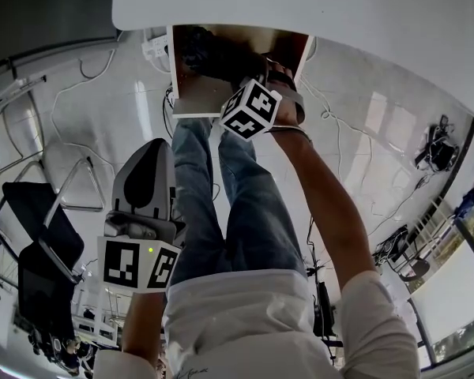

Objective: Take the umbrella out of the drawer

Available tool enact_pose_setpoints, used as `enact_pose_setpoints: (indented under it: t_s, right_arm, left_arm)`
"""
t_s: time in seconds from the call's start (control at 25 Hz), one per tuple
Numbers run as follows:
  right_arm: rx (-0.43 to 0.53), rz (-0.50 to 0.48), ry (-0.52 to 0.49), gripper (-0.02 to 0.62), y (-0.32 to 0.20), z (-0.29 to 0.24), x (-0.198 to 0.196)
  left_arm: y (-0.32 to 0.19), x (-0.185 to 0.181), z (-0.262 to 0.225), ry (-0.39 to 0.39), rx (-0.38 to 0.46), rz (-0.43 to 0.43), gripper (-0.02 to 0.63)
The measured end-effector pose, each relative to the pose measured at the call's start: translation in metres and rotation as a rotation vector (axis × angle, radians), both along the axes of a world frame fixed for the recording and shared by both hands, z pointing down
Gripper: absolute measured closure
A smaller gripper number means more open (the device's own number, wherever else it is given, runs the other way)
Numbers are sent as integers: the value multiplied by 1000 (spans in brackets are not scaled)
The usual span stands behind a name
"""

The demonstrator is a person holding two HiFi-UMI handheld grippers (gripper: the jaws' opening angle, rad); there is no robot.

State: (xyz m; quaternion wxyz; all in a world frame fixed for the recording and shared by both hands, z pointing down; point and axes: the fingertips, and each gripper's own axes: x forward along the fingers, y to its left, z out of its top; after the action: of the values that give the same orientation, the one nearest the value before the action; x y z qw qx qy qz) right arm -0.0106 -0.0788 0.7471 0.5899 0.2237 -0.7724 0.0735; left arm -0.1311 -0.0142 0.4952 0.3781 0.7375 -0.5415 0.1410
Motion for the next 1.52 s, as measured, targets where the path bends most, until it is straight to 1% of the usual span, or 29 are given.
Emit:
enact_pose_setpoints:
  t_s: [0.52,0.72,1.52]
  right_arm:
    - [-17,8,-41,350,5,-23,4]
    - [-20,23,-51,350,7,-36,5]
    - [-19,20,-75,350,21,-88,5]
  left_arm:
    - [-3,-1,-18,-13,29,-28,589]
    - [-3,2,-28,-8,34,-25,589]
    - [2,5,-75,-14,94,-25,589]
